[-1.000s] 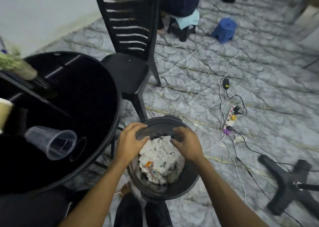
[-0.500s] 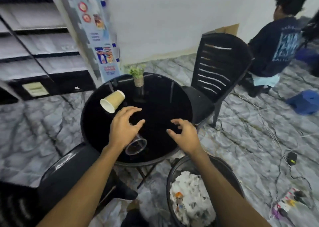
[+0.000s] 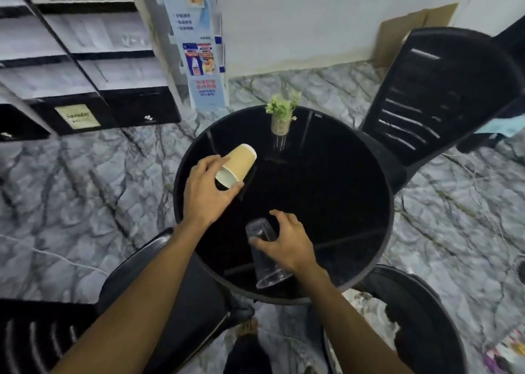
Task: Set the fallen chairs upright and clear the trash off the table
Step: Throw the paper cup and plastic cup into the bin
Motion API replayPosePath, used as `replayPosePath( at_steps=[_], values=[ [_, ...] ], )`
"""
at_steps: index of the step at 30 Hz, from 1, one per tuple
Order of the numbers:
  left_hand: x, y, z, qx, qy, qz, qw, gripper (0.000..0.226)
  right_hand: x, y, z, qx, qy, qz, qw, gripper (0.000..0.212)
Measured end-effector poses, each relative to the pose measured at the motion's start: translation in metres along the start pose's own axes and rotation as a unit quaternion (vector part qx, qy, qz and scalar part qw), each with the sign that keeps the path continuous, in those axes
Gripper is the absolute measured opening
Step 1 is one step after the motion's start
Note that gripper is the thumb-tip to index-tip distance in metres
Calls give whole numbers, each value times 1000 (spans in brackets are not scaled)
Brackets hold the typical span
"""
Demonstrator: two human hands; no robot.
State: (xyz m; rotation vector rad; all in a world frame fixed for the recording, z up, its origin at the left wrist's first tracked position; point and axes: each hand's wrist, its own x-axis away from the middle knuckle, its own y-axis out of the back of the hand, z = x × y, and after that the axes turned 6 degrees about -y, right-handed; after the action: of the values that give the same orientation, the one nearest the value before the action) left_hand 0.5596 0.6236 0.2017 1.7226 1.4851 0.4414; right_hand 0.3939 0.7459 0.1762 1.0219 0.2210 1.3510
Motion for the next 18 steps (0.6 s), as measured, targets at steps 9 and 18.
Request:
replayPosePath(
  at_steps=[9, 18],
  values=[
    [-59, -33, 32, -3, 9, 79, 997, 74, -34, -22, 15, 13, -49, 13, 999, 87],
    [-62, -52, 48, 56, 19, 71, 996, 60, -45, -19, 13, -35, -47, -33, 998, 71]
  ],
)
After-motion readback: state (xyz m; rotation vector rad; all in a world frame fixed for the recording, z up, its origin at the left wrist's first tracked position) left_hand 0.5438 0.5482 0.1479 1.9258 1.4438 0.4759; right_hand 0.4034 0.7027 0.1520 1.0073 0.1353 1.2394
